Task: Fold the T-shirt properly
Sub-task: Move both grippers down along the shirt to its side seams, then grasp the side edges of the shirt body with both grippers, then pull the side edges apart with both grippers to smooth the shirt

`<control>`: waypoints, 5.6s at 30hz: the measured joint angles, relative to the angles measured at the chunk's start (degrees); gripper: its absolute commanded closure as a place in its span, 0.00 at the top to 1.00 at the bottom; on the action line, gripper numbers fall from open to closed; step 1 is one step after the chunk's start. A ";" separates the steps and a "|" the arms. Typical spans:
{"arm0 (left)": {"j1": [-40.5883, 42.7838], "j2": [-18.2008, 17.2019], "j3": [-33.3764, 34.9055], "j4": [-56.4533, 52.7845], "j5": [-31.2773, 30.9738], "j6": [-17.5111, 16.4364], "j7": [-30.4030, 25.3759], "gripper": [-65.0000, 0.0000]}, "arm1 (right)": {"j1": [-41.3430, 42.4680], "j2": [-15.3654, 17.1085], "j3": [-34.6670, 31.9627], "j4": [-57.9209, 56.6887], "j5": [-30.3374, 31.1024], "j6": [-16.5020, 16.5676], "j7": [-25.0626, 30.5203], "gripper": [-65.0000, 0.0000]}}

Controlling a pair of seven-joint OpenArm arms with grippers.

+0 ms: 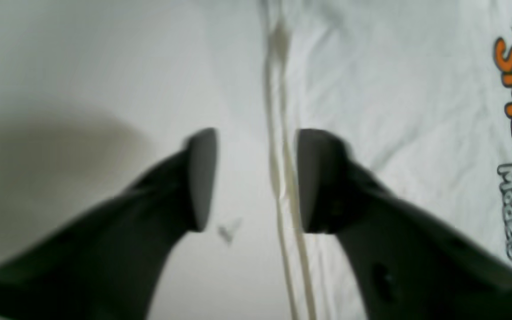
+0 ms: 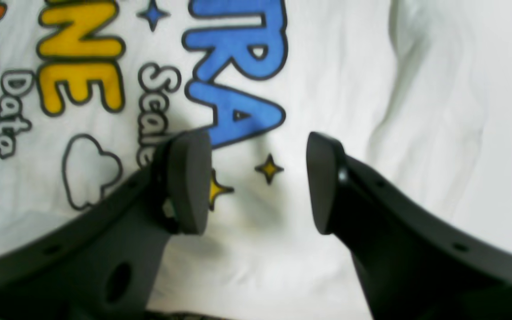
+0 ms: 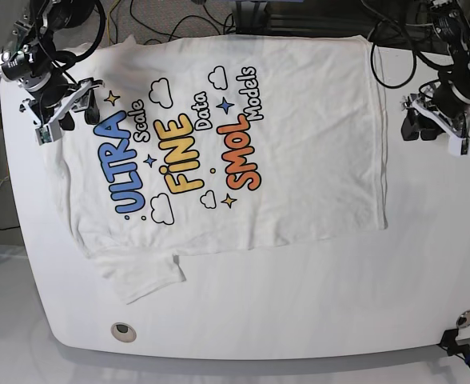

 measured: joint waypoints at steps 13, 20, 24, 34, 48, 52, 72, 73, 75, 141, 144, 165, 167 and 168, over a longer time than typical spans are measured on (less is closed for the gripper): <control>-16.15 0.11 8.74 -8.07 12.22 -0.22 -0.04 0.64 | 1.25 -0.37 -0.15 -0.02 -0.26 0.04 0.00 0.50; -19.39 -0.07 11.06 -19.85 15.85 0.07 -5.51 0.64 | 1.03 -0.33 -0.24 -0.04 -0.35 0.04 0.02 0.50; -20.28 0.61 14.01 -23.08 15.21 -0.48 -6.75 0.64 | 1.29 -0.37 -0.24 -0.04 -0.39 0.02 0.02 0.50; -23.45 -0.07 13.73 -32.76 14.67 -0.46 -14.21 0.64 | 1.29 -0.33 -0.24 -0.09 -0.42 0.02 0.00 0.50; -26.82 2.64 17.22 -34.99 14.05 -0.59 -15.08 0.64 | 1.22 -0.28 -0.24 -0.09 -0.28 0.04 0.02 0.50; -26.80 2.67 18.08 -34.97 13.88 -0.61 -15.23 0.64 | 1.27 -0.31 -0.02 -0.09 -0.37 0.04 0.02 0.50; -26.62 2.99 18.99 -35.08 13.77 -0.61 -14.95 0.36 | 27.89 7.13 4.28 -23.21 -8.04 0.07 2.27 0.51; -26.62 2.97 18.97 -35.08 13.73 -0.63 -14.95 0.36 | 29.29 7.04 4.33 -25.29 -9.94 0.17 3.32 0.51; -26.60 2.97 18.97 -35.08 13.62 -0.63 -14.95 0.36 | 32.04 6.82 4.07 -30.05 -13.38 0.28 4.83 0.51; -29.53 0.81 19.19 -38.01 14.45 -0.61 -12.63 0.00 | 39.21 9.20 -3.87 -64.65 -18.58 0.90 28.76 0.00; -30.97 0.63 19.19 -38.49 15.85 0.09 -12.13 0.00 | 39.87 9.07 -3.89 -64.87 -18.62 0.90 28.55 0.00; -33.44 -0.15 19.23 -39.52 15.80 0.02 -17.35 0.00 | 46.10 7.15 -4.11 -65.68 -20.59 -3.15 29.24 0.00; -32.92 -0.20 19.32 -40.00 15.74 0.00 -20.28 0.00 | 47.12 7.15 -4.11 -65.68 -20.59 -3.17 29.29 0.00; -32.52 -0.17 19.32 -40.39 15.61 0.04 -21.81 0.00 | 47.32 7.15 -4.11 -65.66 -20.46 -3.15 29.53 0.00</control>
